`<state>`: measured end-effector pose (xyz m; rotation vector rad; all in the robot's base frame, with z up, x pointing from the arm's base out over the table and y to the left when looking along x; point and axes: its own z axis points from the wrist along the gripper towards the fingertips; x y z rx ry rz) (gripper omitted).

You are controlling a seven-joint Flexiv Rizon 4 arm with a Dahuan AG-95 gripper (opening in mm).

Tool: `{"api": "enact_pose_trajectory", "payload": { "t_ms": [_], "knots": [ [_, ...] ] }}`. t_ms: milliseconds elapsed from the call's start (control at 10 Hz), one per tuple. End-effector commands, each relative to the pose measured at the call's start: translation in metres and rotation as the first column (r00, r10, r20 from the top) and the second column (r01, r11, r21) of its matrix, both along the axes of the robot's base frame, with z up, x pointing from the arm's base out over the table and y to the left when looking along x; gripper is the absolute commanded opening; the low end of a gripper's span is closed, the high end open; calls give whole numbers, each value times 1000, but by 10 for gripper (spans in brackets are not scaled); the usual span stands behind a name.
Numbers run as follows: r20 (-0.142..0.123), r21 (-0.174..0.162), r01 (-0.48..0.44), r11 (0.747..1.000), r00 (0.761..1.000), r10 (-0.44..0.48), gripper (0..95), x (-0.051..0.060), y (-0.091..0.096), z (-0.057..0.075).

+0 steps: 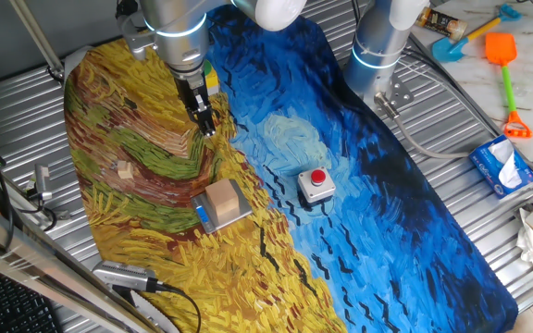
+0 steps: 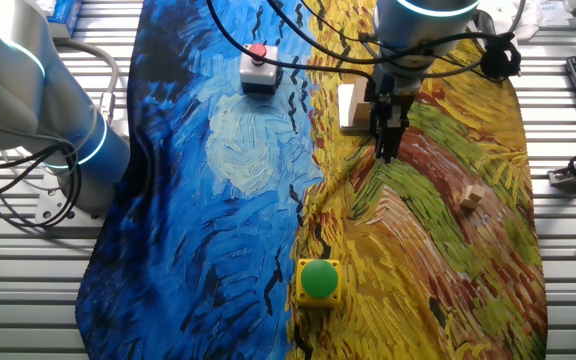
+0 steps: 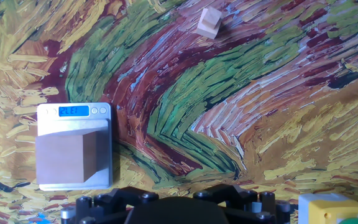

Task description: Remove the object from the scale

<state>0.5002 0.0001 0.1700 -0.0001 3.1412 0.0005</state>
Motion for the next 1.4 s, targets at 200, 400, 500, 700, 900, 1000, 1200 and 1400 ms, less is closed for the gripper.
{"api": "enact_pose_trajectory", "payload": {
  "t_ms": [200, 400, 500, 700, 900, 1000, 1200, 1400],
  "knots": [
    [4, 21, -99, 995, 995, 99, 0, 0, 0, 1],
    [2, 20, -97, 995, 995, 97, 0, 0, 0, 1],
    [2, 20, -95, 995, 995, 95, 0, 0, 0, 1],
    [1, 21, -93, 995, 996, 93, 0, 0, 0, 2],
    [2, 21, -100, 995, 995, 100, 0, -1, 1, 3],
    [2, 20, -105, 994, 994, 105, 0, 0, 1, 3],
    [1, 20, -106, 994, 994, 106, 0, 0, 2, 2],
    [0, 21, -104, 994, 995, 104, 0, 0, 3, 2]
  ]
}}
